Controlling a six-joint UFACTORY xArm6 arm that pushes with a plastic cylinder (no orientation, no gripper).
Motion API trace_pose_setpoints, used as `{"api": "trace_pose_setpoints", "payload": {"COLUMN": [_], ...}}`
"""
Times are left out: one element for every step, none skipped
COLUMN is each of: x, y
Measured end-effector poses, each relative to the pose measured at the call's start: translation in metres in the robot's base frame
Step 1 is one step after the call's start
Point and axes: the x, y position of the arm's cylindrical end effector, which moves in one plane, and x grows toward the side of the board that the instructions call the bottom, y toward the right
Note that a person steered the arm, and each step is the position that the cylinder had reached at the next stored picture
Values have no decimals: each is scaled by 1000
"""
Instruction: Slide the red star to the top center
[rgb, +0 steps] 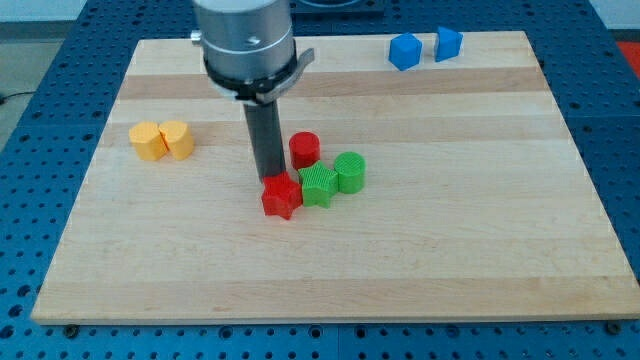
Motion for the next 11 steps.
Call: {"api": "trace_pose_setpoints", "payload": {"x": [22,35,61,92,127,135,125,98,95,78,91], "y": [7,-7,-41,-48,-26,18,51,28,-15,-19,-18]}}
